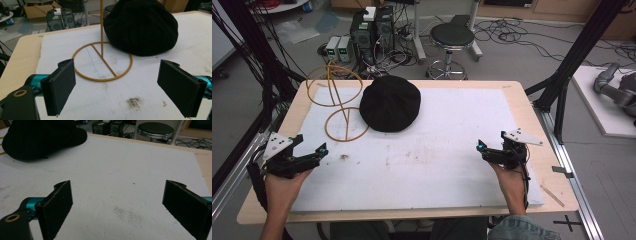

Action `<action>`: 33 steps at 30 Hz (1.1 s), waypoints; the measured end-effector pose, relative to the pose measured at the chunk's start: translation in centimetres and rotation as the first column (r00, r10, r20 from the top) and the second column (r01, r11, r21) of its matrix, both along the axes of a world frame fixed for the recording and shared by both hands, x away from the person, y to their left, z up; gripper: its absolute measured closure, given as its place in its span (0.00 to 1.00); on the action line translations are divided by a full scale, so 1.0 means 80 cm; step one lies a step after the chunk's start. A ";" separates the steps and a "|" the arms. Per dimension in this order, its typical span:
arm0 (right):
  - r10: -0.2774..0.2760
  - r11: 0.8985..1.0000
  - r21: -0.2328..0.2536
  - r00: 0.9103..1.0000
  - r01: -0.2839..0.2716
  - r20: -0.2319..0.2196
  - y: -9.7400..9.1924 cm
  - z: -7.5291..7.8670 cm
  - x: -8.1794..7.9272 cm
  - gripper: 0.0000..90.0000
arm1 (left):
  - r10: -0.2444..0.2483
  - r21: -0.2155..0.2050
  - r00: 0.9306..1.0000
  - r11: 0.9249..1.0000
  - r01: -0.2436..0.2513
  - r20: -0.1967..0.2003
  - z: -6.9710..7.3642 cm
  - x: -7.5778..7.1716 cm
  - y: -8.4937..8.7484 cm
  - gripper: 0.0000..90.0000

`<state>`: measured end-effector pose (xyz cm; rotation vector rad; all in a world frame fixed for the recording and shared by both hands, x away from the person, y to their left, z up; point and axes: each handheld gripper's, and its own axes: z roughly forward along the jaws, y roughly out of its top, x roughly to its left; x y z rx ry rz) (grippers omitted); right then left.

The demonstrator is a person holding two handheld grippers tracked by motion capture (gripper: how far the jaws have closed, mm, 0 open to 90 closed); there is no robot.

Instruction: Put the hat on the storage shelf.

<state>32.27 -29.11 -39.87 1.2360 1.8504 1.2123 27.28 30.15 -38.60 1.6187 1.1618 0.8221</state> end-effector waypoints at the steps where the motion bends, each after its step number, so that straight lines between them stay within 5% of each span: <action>1: 0.001 1.000 -0.002 1.000 -0.001 0.002 0.001 0.001 0.001 0.10 | -0.001 0.002 1.000 1.000 0.001 -0.001 0.001 0.000 0.000 0.17; 13: 0.040 0.999 -0.015 0.999 -0.039 0.024 0.022 0.030 0.018 0.10 | -0.009 -0.006 1.000 1.000 0.009 -0.002 0.001 0.000 0.002 0.17; 22: 0.107 0.994 -0.017 0.992 -0.106 0.062 0.066 0.063 0.049 0.10 | -0.015 -0.015 1.000 1.000 0.015 0.002 0.003 0.000 0.000 0.17; 33: 0.171 0.985 -0.021 0.984 -0.170 0.049 0.109 0.093 0.087 0.10 | -0.012 -0.023 1.000 1.000 0.012 0.000 0.002 0.000 0.004 0.17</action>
